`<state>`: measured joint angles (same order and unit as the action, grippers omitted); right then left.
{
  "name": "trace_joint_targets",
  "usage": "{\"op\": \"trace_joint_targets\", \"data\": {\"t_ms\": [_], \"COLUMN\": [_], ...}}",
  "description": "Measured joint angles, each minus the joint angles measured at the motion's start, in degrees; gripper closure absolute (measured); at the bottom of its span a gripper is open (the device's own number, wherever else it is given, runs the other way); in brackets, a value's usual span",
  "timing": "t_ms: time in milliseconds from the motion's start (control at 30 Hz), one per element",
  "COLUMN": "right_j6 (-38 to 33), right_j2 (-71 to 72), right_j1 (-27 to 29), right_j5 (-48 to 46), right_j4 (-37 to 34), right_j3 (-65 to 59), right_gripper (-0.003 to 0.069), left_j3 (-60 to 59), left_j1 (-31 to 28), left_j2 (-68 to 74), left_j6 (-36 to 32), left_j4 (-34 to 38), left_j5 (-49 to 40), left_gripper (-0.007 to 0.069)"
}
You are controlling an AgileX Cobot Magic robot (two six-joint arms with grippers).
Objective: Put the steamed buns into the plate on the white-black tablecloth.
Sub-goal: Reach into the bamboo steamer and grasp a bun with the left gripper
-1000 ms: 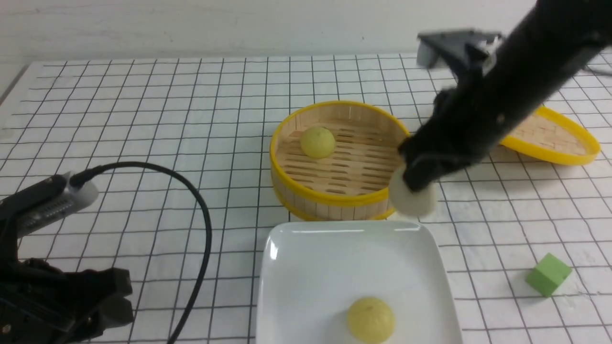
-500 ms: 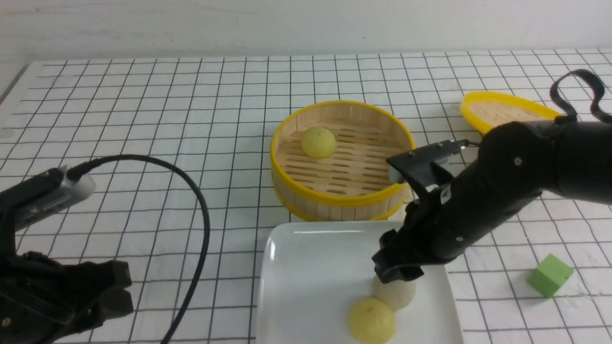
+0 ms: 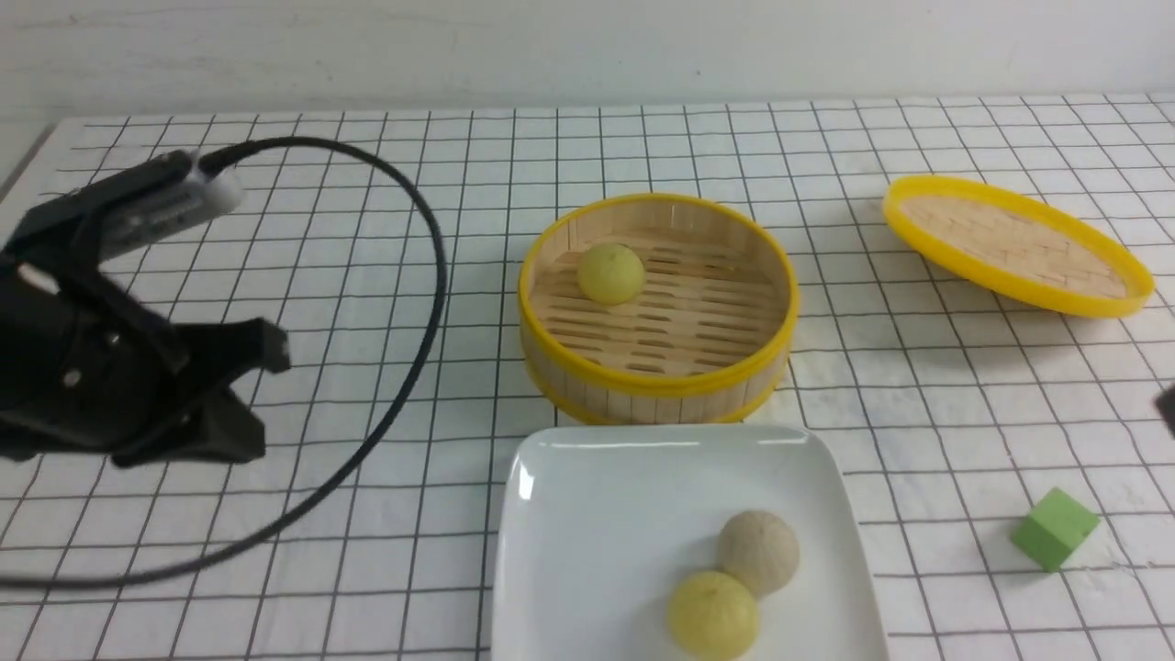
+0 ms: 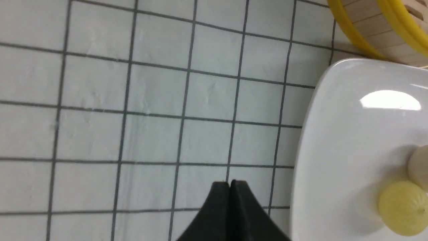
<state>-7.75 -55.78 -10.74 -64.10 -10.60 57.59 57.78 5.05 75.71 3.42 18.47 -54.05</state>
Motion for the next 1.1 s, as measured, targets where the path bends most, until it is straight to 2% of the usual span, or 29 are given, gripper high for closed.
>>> {"op": "trace_joint_targets", "data": {"t_ms": [67,200,300,333,367,400,467,500,600,633,700,800,1000,1067,1100], "right_j6": [0.8,1.3,1.5,1.5,1.6,1.7,1.7,1.7,1.7,1.7,1.7,1.7,1.7,1.7,1.7], "right_j2": [5.5,15.0,19.6,19.8,21.0,21.2,21.6,21.6,21.6,21.6,21.6,21.6,21.6,21.6,21.6], "right_j1": [1.4,2.0,2.0,2.0,2.0,2.0,2.0,2.0,2.2,2.2,2.2,2.2,2.2,2.2,2.2], "right_j5": [1.9,7.4,10.6,10.6,11.7,11.8,12.6,12.7,13.5,13.7,14.9,16.3,16.3,16.3,16.3], "right_j4": [0.0,-0.2,-0.2,-0.3,-0.4,-0.4,-0.8,-0.9,-2.4,-2.4,-2.6,-2.6,-2.8,-2.8,-2.8], "right_j3": [-4.3,-13.6,-19.4,-19.4,-22.1,-22.4,-25.0,-25.2,-26.9,-26.9,-27.0,-27.0,-27.0,-27.0,-27.0], "right_gripper": [0.0673,0.0673,0.0672,0.0671,0.0671,0.0671,0.0670,0.0670,0.0668,0.0668,0.0667,0.0667,0.0664,0.0663,0.0662], "left_j3": [4.3,15.2,26.7,27.4,33.4,34.9,43.7,45.1,56.4,57.7,65.4,72.0,75.5,75.6,75.6], "left_j1": [1.8,9.0,15.2,15.5,17.9,18.5,21.4,21.8,24.4,24.6,25.1,25.0,25.0,25.0,25.0], "left_j2": [5.0,15.1,23.9,23.9,28.7,29.3,36.2,37.3,45.6,46.5,52.2,57.2,62.3,63.3,64.3], "left_j6": [-1.2,-1.3,2.2,2.5,5.2,5.8,9.3,9.7,12.0,12.1,12.7,14.2,15.6,15.6,15.6], "left_j4": [1.0,0.4,-2.8,-2.8,-5.7,-6.0,-11.1,-11.9,-17.9,-18.5,-20.0,-20.8,-21.1,-21.1,-21.1], "left_j5": [-1.3,-1.9,-2.4,-2.4,-2.6,-2.6,-3.4,-3.7,-6.7,-6.9,-8.9,-9.9,-9.0,-8.6,-8.3], "left_gripper": [0.0622,0.0622,0.0593,0.0590,0.0552,0.0547,0.0471,0.0456,0.0321,0.0313,0.0221,0.0161,0.0147,0.0160,0.0202]}}
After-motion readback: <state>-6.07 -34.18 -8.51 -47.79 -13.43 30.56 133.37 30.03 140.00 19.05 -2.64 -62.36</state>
